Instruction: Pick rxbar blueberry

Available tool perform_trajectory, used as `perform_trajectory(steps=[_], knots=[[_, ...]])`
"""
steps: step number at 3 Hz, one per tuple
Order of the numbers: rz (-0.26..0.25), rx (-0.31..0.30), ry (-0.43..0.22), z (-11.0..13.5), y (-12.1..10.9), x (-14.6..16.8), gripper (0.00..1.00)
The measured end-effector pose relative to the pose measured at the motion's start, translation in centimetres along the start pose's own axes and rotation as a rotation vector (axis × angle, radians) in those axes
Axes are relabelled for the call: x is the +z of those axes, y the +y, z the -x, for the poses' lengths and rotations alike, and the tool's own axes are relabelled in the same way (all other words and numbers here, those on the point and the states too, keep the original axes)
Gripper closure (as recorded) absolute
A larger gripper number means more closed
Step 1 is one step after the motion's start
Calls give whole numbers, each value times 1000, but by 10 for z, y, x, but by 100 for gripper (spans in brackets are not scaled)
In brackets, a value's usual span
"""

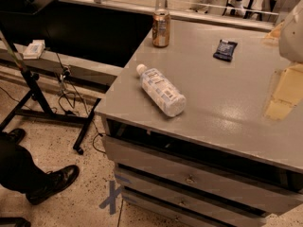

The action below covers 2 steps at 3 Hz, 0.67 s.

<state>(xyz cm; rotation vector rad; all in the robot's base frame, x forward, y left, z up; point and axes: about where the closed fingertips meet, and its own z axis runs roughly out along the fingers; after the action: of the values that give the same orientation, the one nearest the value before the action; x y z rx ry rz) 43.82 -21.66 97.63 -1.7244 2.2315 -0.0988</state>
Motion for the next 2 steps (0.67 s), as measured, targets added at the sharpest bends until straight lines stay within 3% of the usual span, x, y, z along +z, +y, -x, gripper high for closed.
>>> perform_trajectory(steps=[1, 2], knots=[[0, 0, 0, 0, 0, 0, 0], [-23, 32, -32, -1, -16, 6, 0]])
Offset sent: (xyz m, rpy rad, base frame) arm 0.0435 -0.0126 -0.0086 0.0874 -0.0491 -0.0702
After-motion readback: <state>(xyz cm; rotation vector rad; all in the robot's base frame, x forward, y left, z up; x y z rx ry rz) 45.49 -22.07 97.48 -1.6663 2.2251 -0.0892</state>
